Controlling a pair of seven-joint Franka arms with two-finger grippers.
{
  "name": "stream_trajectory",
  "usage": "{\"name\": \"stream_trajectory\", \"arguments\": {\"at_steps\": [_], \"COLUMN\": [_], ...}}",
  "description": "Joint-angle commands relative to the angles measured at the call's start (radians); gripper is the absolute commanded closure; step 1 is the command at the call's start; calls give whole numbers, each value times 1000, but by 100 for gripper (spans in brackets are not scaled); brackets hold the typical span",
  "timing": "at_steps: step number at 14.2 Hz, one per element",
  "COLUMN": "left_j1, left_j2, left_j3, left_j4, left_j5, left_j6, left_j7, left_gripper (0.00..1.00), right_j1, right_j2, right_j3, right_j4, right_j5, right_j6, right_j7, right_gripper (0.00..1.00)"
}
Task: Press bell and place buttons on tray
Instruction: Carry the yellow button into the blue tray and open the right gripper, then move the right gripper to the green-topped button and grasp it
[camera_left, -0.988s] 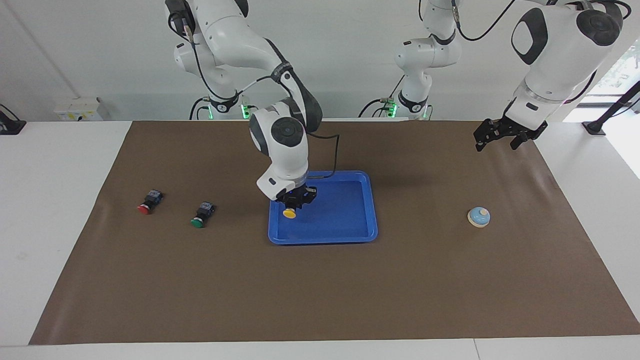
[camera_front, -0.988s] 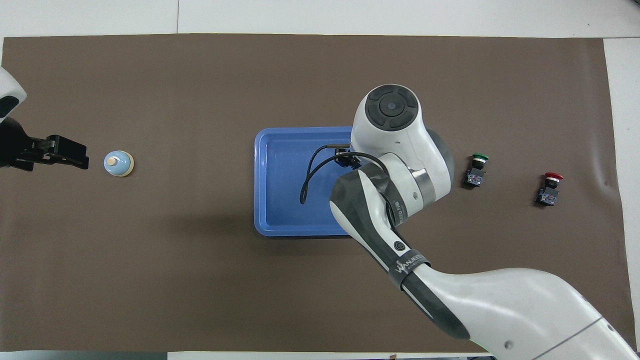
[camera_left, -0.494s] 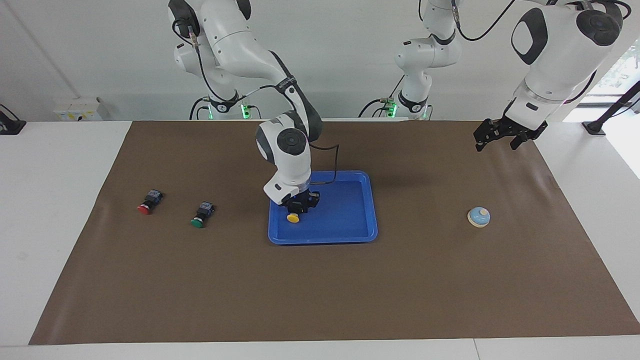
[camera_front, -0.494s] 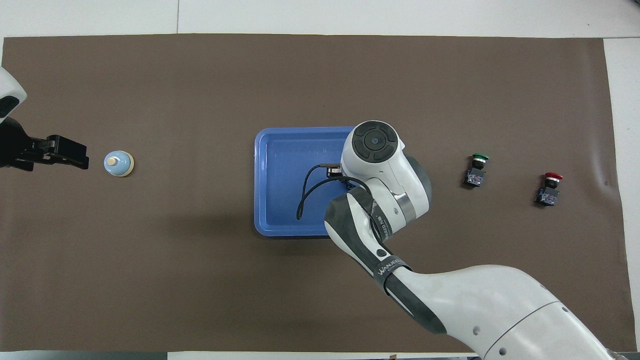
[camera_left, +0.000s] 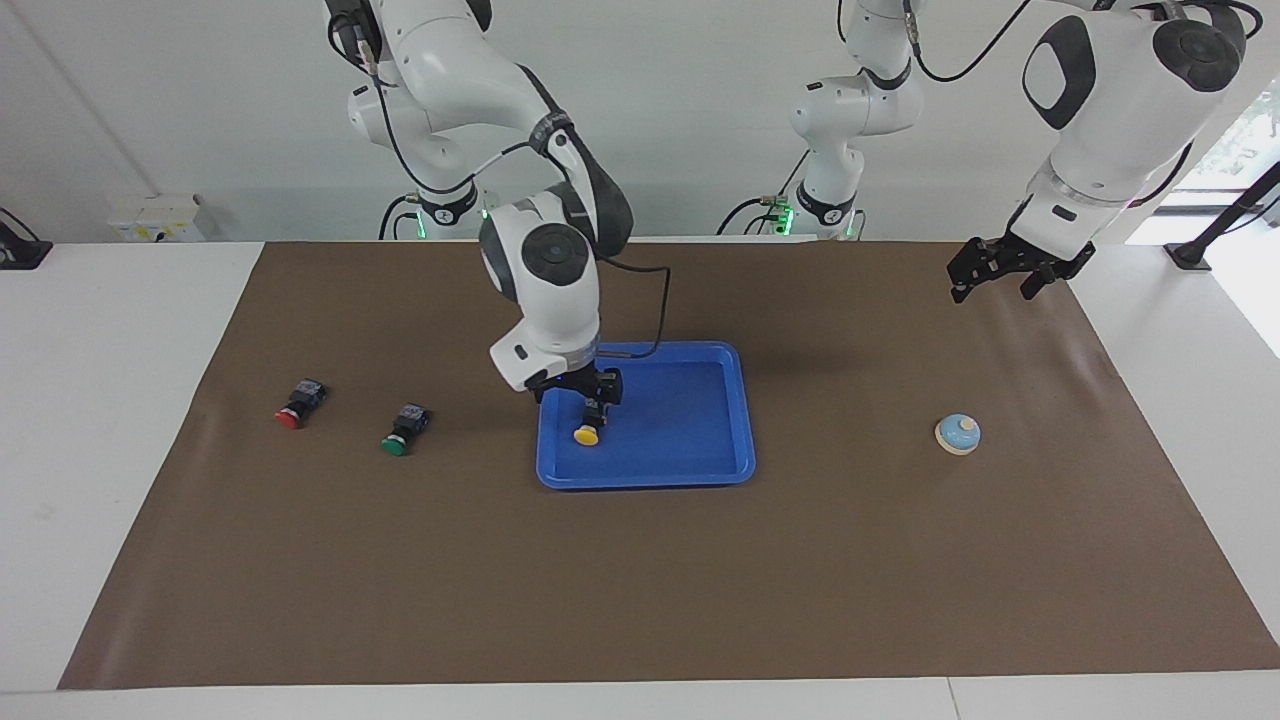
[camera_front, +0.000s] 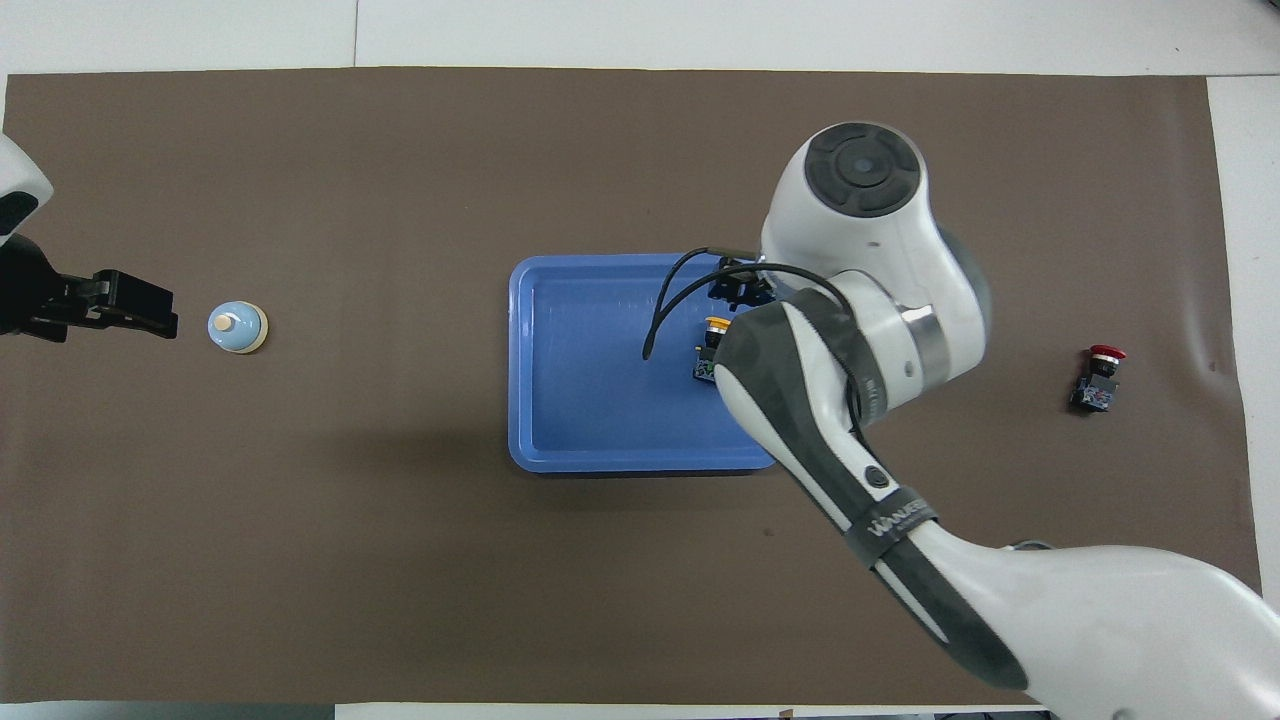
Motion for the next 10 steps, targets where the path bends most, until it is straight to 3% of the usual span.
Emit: {"name": "stream_trajectory", "arguments": {"at_steps": [1, 4, 7, 10], "left_j1": [1, 1, 1, 1], "left_j2": [-17, -17, -17, -17], "left_j3": [4, 4, 4, 4], "left_j4": [-10, -10, -10, -10], "left_j5": [-1, -1, -1, -1], "left_j6": [0, 0, 0, 0], "left_j7": [6, 6, 6, 6], "left_gripper": [0, 0, 0, 0], "right_j1": [-119, -231, -319, -340], "right_j2": [-43, -73, -127, -125], "right_j3": [7, 6, 6, 6], "right_j4": [-26, -127, -345, -446], "right_j5": [-12, -48, -62, -62], "right_j6": [-46, 13, 260, 398], "right_j7": [-126, -233, -308, -305], "right_gripper": [0, 0, 0, 0]}}
